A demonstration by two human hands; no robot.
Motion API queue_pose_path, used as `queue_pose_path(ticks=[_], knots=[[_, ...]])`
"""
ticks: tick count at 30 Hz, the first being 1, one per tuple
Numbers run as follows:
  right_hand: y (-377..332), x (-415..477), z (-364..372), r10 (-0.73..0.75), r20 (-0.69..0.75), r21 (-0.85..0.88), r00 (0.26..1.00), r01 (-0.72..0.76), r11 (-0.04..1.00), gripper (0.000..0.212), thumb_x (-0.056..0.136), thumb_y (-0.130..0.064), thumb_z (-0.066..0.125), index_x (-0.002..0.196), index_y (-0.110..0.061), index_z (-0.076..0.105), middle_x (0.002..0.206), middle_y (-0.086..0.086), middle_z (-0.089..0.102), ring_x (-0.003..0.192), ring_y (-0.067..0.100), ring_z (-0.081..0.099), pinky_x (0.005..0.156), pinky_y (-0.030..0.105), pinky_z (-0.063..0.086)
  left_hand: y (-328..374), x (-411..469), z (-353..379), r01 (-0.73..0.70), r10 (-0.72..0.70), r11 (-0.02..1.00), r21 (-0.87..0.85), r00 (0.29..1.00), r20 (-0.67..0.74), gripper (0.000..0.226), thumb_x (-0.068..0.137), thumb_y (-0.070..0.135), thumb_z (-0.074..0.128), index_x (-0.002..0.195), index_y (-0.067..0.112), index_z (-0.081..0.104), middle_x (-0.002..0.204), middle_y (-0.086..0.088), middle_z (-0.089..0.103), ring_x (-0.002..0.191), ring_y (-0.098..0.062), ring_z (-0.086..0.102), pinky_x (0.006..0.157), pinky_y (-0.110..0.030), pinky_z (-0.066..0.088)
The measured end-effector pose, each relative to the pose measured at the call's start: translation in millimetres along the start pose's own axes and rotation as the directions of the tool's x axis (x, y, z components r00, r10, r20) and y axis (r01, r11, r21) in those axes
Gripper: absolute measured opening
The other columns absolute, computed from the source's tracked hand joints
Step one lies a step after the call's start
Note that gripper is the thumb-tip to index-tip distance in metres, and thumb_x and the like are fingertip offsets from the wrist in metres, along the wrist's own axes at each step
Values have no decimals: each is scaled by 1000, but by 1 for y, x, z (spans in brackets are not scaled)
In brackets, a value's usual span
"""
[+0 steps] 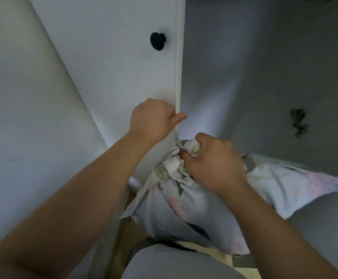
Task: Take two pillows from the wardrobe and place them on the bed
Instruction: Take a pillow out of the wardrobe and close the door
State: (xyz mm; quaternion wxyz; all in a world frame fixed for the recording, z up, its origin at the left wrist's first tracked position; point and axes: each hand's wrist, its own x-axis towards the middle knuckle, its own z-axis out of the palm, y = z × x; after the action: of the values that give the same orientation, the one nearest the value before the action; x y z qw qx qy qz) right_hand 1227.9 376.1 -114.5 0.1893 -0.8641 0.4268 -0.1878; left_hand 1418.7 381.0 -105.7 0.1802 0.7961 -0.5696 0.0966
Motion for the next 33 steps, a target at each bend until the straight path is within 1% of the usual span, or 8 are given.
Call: queue_pose_path(ticks=[8, 13, 18, 21, 26, 29, 31, 33], knots=[[-20, 25, 20, 265, -110, -79, 958, -275, 958, 29, 91, -50, 56, 83, -22, 54, 79, -1, 62, 72, 28, 62, 64, 36, 53, -18, 73, 38, -268, 272, 956, -117, 962, 21, 68, 95, 65, 37, 67, 12, 68, 67, -6, 71, 65, -30, 66, 69, -45, 53], [-33, 38, 38, 407, -230, -68, 884, -432, 899, 28, 89, -47, 57, 79, -23, 47, 74, -1, 58, 69, 31, 56, 62, 34, 44, -31, 96, 51, -388, 396, 886, -253, 918, -18, 53, 94, 56, 45, 72, 11, 65, 69, -7, 71, 66, -32, 66, 66, -45, 54], [-49, 48, 53, 479, -316, -32, 819, -514, 857, 28, 88, -44, 58, 75, -24, 44, 75, 2, 61, 71, 34, 60, 62, 34, 46, -39, 118, 55, -415, 446, 855, -310, 894, 34, 47, 93, 53, 49, 75, 13, 66, 71, -6, 73, 67, -29, 69, 67, -44, 55], [-57, 49, 57, 530, -338, 6, 778, -561, 828, 26, 88, -43, 59, 77, -22, 48, 76, 3, 64, 72, 34, 61, 64, 36, 49, -45, 127, 56, -434, 480, 834, -340, 875, 59, 36, 96, 43, 56, 82, 13, 69, 74, -5, 75, 73, -28, 71, 71, -43, 55], [-63, 41, 60, 577, -365, -4, 731, -620, 784, 29, 88, -46, 59, 77, -22, 46, 69, -3, 53, 67, 29, 54, 61, 33, 43, -53, 137, 61, -388, 473, 816, -428, 874, 109, 18, 94, 31, 62, 92, 16, 71, 79, -2, 77, 78, -21, 73, 78, -39, 56], [-64, 32, 59, 613, -383, 18, 691, -658, 753, 31, 87, -47, 59, 75, -22, 46, 68, -3, 56, 68, 30, 57, 63, 35, 49, -49, 134, 58, -391, 471, 819, -421, 876, 102, 15, 92, 31, 65, 95, 18, 72, 88, -2, 77, 85, -24, 72, 80, -37, 56], [-64, 24, 57, 634, -391, 36, 667, -678, 735, 30, 86, -48, 59, 77, -21, 50, 74, 1, 63, 72, 32, 62, 67, 39, 55, -37, 122, 49, -420, 537, 763, -491, 835, 121, 14, 90, 31, 67, 95, 20, 73, 91, 2, 76, 85, -19, 70, 80, -32, 54], [-62, 14, 54, 666, -405, 65, 627, -706, 705, 31, 85, -49, 60, 79, -20, 52, 76, 2, 66, 74, 33, 64, 69, 42, 58, -17, 101, 35, -491, 688, 625, -607, 714, 132, 12, 90, 33, 68, 94, 24, 73, 83, 14, 71, 76, -7, 67, 75, -25, 52]])
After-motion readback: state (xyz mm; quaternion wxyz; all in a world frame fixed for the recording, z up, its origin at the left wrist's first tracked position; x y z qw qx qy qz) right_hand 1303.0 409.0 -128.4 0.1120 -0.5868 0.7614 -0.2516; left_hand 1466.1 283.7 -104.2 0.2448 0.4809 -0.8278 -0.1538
